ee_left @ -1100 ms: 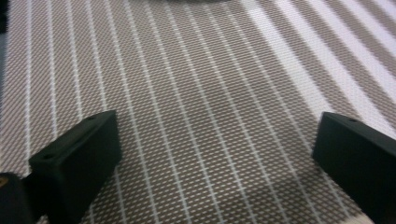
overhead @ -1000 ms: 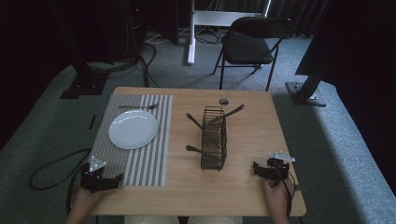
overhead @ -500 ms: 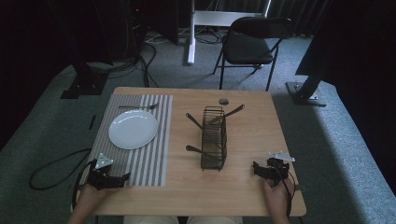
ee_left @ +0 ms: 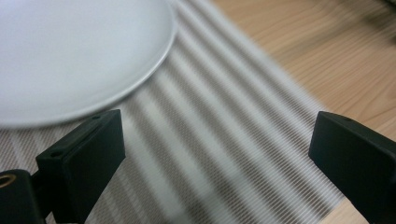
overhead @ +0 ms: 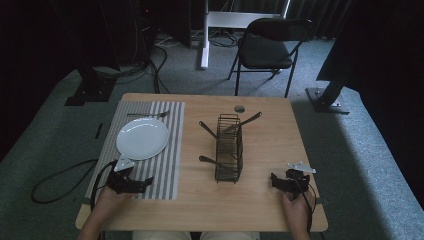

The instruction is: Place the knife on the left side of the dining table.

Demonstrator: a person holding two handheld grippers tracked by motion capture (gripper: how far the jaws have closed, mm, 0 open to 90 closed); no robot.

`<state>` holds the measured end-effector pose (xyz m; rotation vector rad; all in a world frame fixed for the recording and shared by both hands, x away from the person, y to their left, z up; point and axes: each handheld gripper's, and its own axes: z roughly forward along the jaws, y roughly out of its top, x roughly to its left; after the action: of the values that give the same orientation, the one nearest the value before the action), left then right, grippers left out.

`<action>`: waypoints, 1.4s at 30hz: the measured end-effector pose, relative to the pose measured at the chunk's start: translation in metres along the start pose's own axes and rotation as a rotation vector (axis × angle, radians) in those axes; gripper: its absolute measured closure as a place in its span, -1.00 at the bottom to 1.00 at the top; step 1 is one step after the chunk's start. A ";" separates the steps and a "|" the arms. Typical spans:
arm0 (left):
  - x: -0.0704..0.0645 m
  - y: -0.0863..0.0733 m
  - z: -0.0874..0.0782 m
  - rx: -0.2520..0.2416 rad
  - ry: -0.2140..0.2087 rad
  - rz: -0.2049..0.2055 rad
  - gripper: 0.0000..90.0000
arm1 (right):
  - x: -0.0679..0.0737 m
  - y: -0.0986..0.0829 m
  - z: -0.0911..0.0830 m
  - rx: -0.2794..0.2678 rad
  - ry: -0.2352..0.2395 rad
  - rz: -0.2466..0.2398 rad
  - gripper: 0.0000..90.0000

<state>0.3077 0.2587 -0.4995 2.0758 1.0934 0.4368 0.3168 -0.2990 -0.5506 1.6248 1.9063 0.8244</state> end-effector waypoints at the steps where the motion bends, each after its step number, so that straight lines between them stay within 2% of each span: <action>1: -0.003 0.008 0.000 -0.023 -0.022 0.003 -0.91 | 0.000 0.000 0.000 0.000 0.000 0.000 -0.75; 6: -0.008 0.026 0.004 -0.043 -0.045 0.036 -0.91 | 0.000 0.000 0.000 0.000 0.000 0.000 -0.75; 8: -0.010 0.032 0.005 -0.055 -0.072 0.040 -0.91 | 0.000 0.000 0.000 -0.001 0.000 -0.001 -0.75; 12: -0.013 0.044 0.008 -0.079 -0.084 0.048 -0.91 | 0.000 0.000 0.000 -0.001 -0.001 0.000 -0.75; 15: -0.018 0.054 0.011 -0.088 -0.090 0.075 -0.91 | 0.000 0.000 0.000 -0.001 -0.001 0.000 -0.75; 21: -0.023 0.074 0.014 -0.113 -0.116 0.094 -0.91 | 0.000 0.000 0.000 -0.001 -0.001 0.000 -0.75; 23: -0.025 0.081 0.015 -0.126 -0.111 0.106 -0.90 | 0.000 0.000 0.000 -0.001 -0.001 0.000 -0.75; 27: -0.029 0.094 0.019 -0.139 -0.132 0.113 -0.88 | 0.000 0.000 0.000 -0.001 -0.001 0.000 -0.75; 36: -0.041 0.123 0.027 -0.157 -0.147 0.146 -0.88 | 0.000 0.000 0.000 -0.001 -0.001 0.001 -0.75; 40: -0.045 0.136 0.029 -0.189 -0.175 0.134 -0.88 | 0.000 0.000 0.000 -0.001 -0.001 -0.001 -0.75; 42: -0.049 0.143 0.031 -0.192 -0.177 0.144 -0.88 | 0.000 0.000 0.000 -0.001 -0.001 -0.001 -0.75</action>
<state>0.3778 0.1526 -0.4123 1.9872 0.7715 0.4020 0.3172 -0.2989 -0.5507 1.6236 1.9056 0.8231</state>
